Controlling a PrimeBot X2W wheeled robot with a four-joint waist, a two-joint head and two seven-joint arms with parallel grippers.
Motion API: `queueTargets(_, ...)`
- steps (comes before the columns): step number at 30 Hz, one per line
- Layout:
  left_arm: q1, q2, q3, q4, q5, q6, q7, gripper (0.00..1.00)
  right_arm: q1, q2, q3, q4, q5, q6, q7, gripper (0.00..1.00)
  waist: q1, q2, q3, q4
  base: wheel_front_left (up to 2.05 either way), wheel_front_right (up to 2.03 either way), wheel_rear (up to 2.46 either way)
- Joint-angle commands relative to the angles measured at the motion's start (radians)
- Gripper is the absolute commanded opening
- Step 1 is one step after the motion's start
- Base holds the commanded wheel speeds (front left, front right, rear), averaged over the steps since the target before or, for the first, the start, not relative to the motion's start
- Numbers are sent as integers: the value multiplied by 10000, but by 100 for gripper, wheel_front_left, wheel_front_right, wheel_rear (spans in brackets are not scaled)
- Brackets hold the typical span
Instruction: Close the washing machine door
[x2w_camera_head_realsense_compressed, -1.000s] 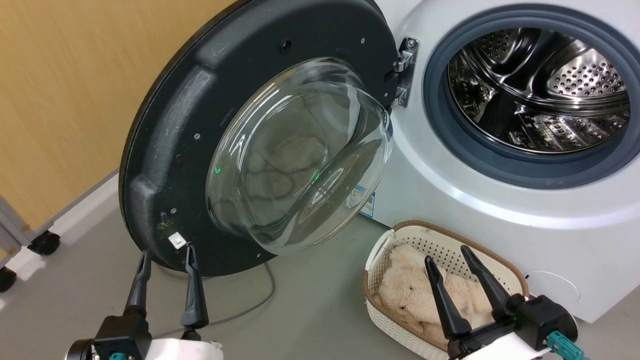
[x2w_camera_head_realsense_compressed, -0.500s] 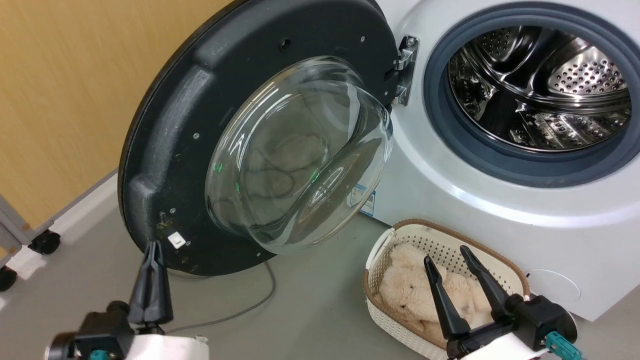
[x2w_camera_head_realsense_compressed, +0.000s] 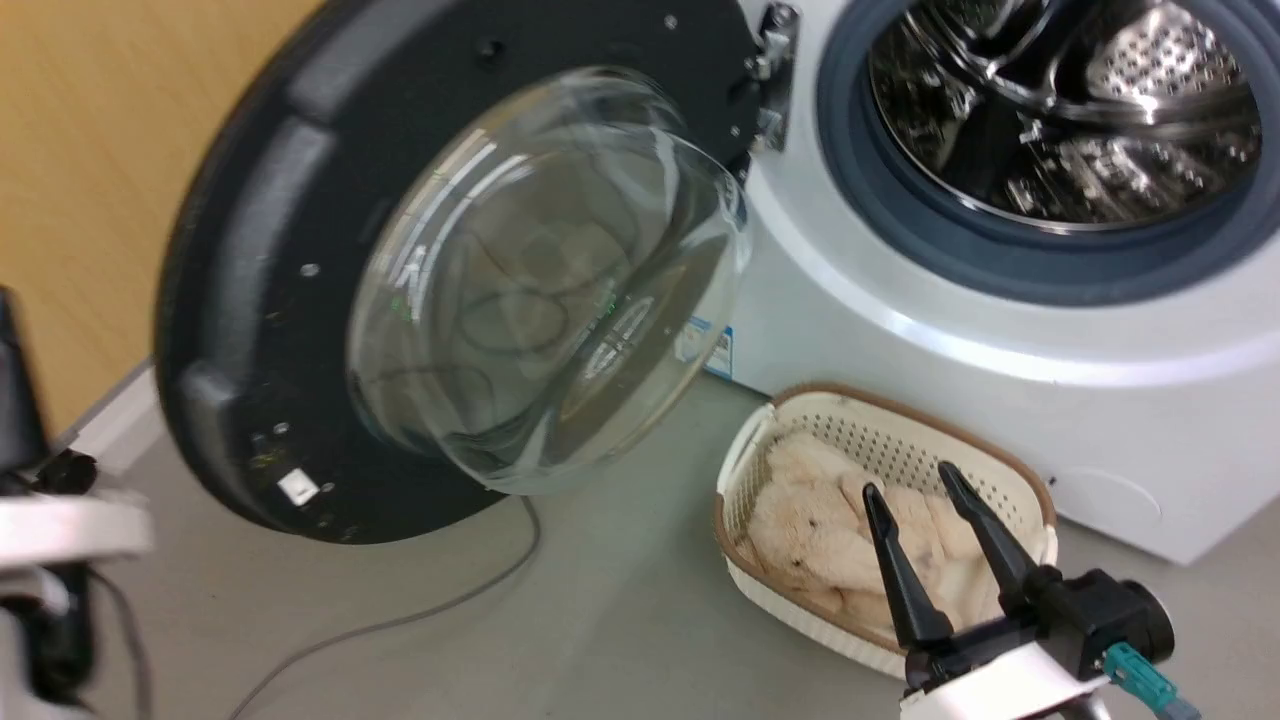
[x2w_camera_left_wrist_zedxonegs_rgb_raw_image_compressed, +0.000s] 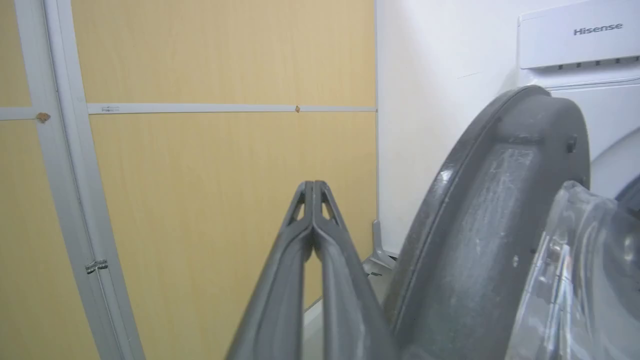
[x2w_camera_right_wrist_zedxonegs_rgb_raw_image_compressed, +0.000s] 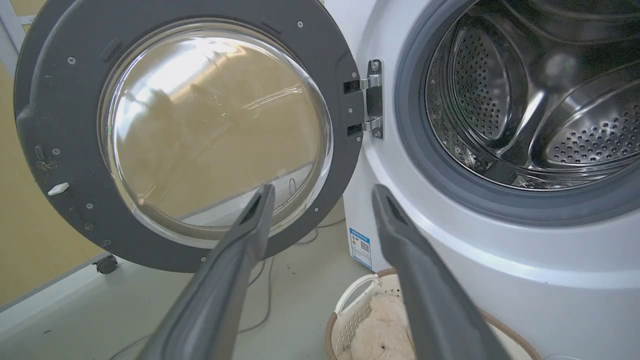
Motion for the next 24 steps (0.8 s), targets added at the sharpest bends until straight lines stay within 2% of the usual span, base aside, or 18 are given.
queueTargets(1,-272,173,162,257,-126,-60,-53,0,-202,-31,15,-39,-86,6,-45,100,0,0,254,-224,0,0,0)
queueTargets(6,-1565,1052,769,2451,-982,-206,30,0,-424,-119,94,25,-125,6,-45,100,0,0,523,-492,0,0,0)
queueTargets(10,-2561,1264,1481,4362,-2643,-285,920,0,-559,-148,155,82,-111,6,-45,100,0,0,600,-682,0,0,0)
queueTargets(13,-3223,1209,2101,5594,-4462,-329,2365,0,-594,-143,157,104,-99,6,-45,100,0,0,584,-768,0,0,0)
queueTargets(16,-3649,1030,2625,6330,-6432,-349,4417,0,-578,-130,152,131,-89,6,-45,100,0,0,519,-828,0,0,0)
queueTargets(20,-3552,726,2689,6189,-8538,-354,7277,0,-471,-104,86,165,-57,6,-45,100,0,0,355,-822,0,0,0)
queueTargets(24,-2964,464,2625,5355,-9910,-356,9294,0,-365,-72,60,231,-28,6,-45,100,0,0,141,-798,0,0,0)
